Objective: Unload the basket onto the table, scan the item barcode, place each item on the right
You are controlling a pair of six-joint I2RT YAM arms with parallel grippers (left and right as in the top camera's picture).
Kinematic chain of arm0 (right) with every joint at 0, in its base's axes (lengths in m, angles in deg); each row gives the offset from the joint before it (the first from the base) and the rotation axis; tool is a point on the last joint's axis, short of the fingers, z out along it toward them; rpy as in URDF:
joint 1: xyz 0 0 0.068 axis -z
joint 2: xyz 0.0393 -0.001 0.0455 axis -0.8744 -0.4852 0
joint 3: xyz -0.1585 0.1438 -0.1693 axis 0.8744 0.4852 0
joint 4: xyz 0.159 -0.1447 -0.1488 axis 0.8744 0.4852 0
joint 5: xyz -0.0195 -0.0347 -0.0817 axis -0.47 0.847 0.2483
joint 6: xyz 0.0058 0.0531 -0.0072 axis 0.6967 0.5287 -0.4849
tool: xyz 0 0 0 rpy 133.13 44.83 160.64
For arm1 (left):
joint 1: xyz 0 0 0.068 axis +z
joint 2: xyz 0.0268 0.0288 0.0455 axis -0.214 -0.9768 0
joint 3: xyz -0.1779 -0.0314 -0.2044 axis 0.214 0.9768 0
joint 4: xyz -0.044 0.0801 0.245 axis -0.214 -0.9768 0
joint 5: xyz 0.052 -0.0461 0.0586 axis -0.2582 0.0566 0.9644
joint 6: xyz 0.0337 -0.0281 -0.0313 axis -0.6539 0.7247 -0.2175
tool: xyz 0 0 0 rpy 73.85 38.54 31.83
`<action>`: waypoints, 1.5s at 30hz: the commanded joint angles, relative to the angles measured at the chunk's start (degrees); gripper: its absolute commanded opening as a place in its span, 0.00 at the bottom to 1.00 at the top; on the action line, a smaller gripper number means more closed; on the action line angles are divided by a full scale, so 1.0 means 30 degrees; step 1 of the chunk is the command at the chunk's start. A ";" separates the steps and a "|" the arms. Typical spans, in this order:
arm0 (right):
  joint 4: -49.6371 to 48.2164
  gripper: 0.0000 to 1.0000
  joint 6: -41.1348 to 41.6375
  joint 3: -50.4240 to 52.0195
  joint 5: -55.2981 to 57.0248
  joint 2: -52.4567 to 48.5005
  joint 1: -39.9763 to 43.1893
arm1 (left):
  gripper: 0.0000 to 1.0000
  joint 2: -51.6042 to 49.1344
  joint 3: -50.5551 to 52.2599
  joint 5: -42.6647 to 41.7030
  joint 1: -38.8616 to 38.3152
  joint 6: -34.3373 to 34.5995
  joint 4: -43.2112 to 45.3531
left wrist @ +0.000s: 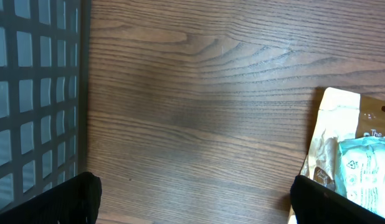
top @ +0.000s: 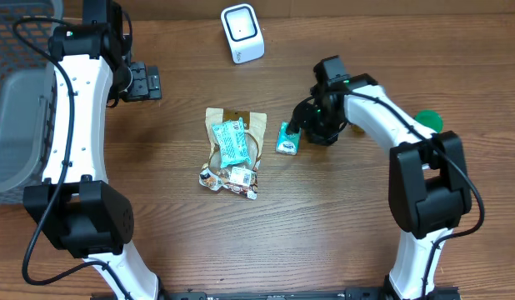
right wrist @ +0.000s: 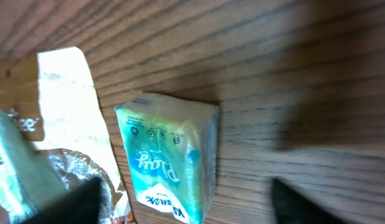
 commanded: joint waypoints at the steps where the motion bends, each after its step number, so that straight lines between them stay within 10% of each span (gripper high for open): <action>1: -0.0036 1.00 -0.0124 0.0058 -0.1188 0.0801 0.0321 | 1.00 0.0051 -0.0299 0.0080 -0.0160 -0.0204 0.0022; 6: 0.0204 0.97 -0.0189 0.0058 -0.1574 0.0801 0.0313 | 1.00 0.0051 -0.0299 0.0087 -0.0160 -0.0204 0.0029; 10: 0.0736 0.43 -0.0182 0.0073 -0.1559 0.0801 0.0291 | 1.00 0.0051 -0.0299 0.0080 -0.0160 -0.0204 0.0029; 14: 0.0867 0.30 -0.0182 0.0080 -0.0313 0.0794 0.0262 | 1.00 0.0051 -0.0299 0.0087 -0.0160 -0.0204 0.0029; 45: 0.0488 0.21 -0.0160 0.0087 0.1173 0.0423 -0.0648 | 1.00 0.0051 -0.0299 0.0087 -0.0138 -0.0204 0.0029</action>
